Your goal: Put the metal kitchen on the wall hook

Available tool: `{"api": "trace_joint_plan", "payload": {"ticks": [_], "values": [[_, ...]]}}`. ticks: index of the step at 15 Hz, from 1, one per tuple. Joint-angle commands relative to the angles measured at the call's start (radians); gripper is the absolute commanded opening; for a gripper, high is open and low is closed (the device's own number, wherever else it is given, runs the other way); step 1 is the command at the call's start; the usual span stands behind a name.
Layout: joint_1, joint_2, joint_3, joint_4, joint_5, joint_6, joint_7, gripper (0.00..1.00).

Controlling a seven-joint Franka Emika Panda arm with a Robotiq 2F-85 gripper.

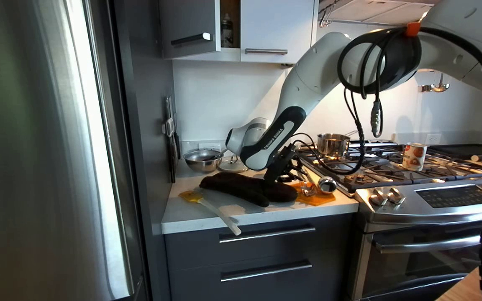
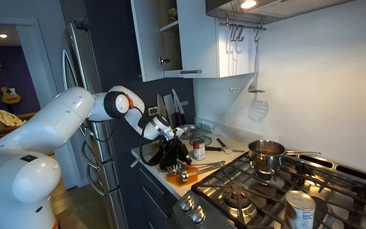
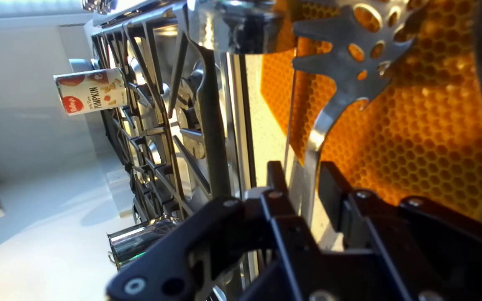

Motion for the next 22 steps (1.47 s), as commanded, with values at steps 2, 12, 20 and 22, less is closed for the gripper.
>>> {"api": "trace_joint_plan", "payload": {"ticks": [2, 12, 20, 22], "values": [[-0.004, 0.030, 0.011, 0.039, -0.016, -0.039, -0.021, 0.56], [-0.028, 0.110, 0.012, 0.150, 0.018, -0.194, -0.040, 0.51], [-0.046, 0.188, 0.013, 0.253, 0.040, -0.241, -0.086, 0.25], [-0.047, 0.202, 0.011, 0.274, 0.045, -0.245, -0.090, 0.19]]}}
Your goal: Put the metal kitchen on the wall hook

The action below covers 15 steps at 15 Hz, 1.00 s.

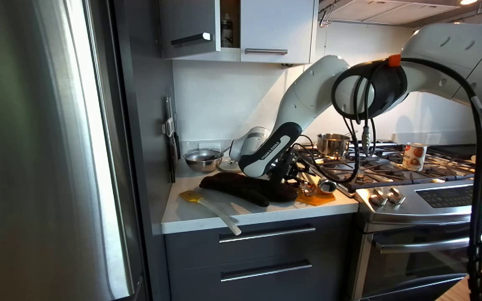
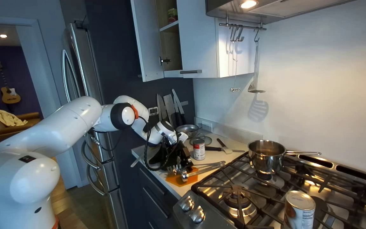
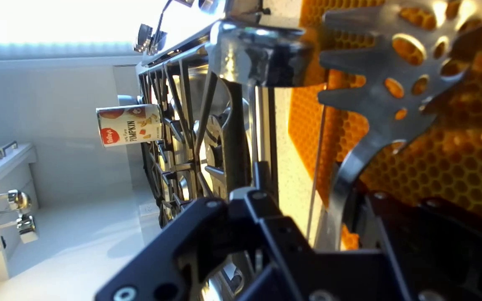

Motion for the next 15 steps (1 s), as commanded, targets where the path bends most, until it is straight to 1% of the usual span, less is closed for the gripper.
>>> {"api": "trace_joint_plan", "payload": {"ticks": [1, 2, 3, 7, 12, 15], "values": [[-0.013, 0.053, 0.006, 0.083, 0.029, -0.038, -0.031, 0.12], [-0.013, 0.059, 0.005, 0.093, 0.031, -0.040, -0.035, 0.02], [-0.012, 0.062, 0.004, 0.099, 0.032, -0.041, -0.038, 0.00], [-0.004, 0.063, -0.001, 0.110, 0.033, -0.038, -0.049, 0.01], [0.021, -0.021, 0.005, 0.023, 0.016, -0.034, -0.041, 0.01], [0.038, -0.076, 0.000, -0.027, 0.016, -0.060, -0.025, 0.01]]}}
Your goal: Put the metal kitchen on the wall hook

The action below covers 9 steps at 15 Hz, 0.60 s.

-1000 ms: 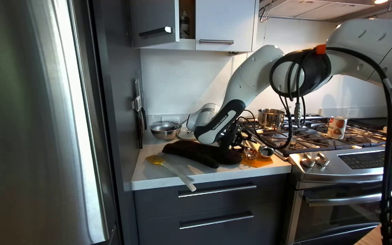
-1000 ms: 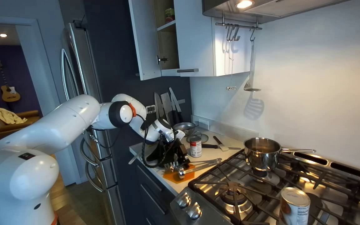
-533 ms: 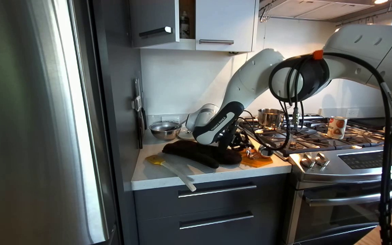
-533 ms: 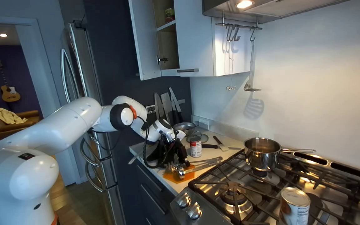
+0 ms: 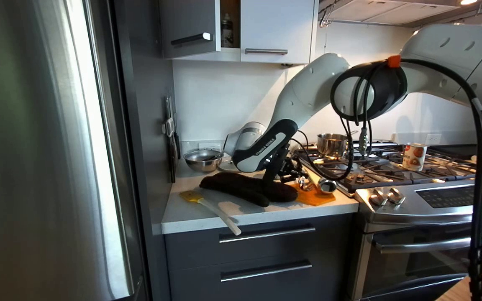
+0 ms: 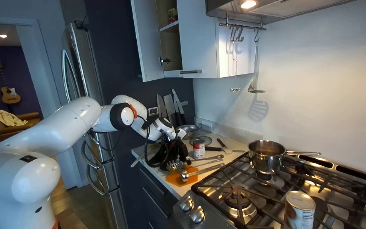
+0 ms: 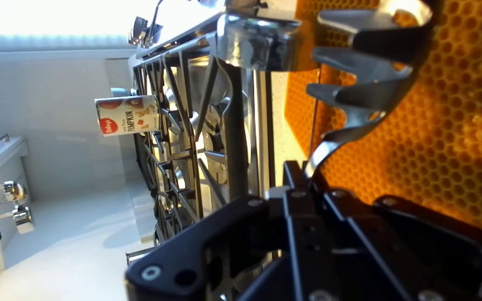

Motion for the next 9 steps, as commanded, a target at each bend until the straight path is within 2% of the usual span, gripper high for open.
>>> {"api": "trace_joint_plan", "payload": {"ticks": [1, 3, 9], "values": [[0.021, -0.096, -0.001, -0.104, 0.002, -0.045, 0.016, 0.01], [0.026, -0.138, -0.007, -0.150, -0.001, -0.055, 0.046, 0.01], [-0.002, -0.345, 0.002, -0.407, -0.083, 0.124, 0.156, 0.01]]}}
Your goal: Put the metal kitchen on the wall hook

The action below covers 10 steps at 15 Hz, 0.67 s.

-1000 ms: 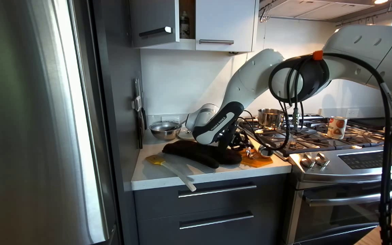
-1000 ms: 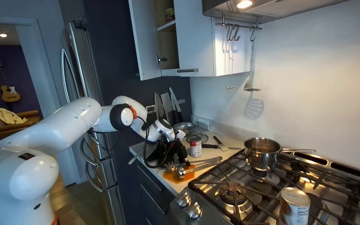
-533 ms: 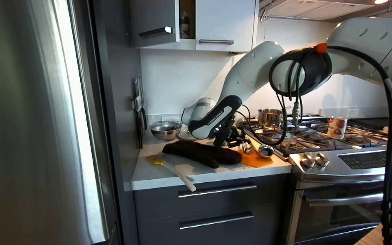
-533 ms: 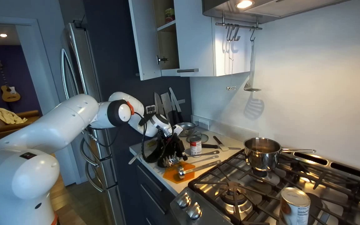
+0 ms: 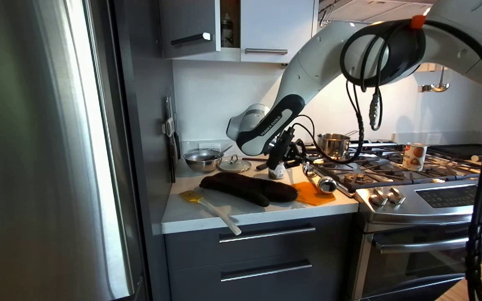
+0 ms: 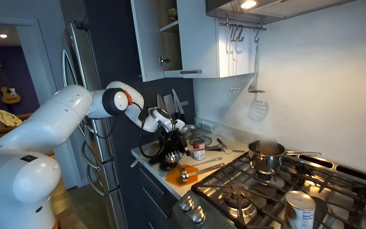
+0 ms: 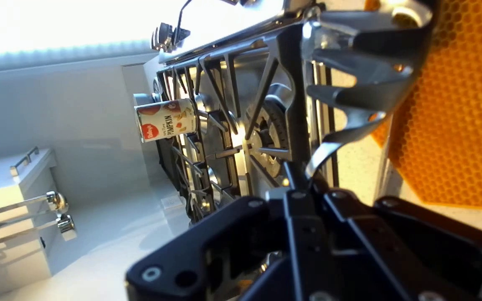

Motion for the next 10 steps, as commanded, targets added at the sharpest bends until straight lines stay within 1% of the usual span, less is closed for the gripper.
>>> {"api": "trace_joint_plan", "payload": {"ticks": [1, 4, 7, 10], "values": [[-0.020, -0.178, 0.014, -0.232, -0.078, 0.123, 0.092, 0.01], [-0.047, -0.286, 0.019, -0.353, -0.140, 0.199, 0.168, 0.01], [-0.089, -0.397, 0.029, -0.480, -0.210, 0.279, 0.235, 0.01], [-0.140, -0.512, 0.039, -0.612, -0.247, 0.317, 0.295, 0.01]]}}
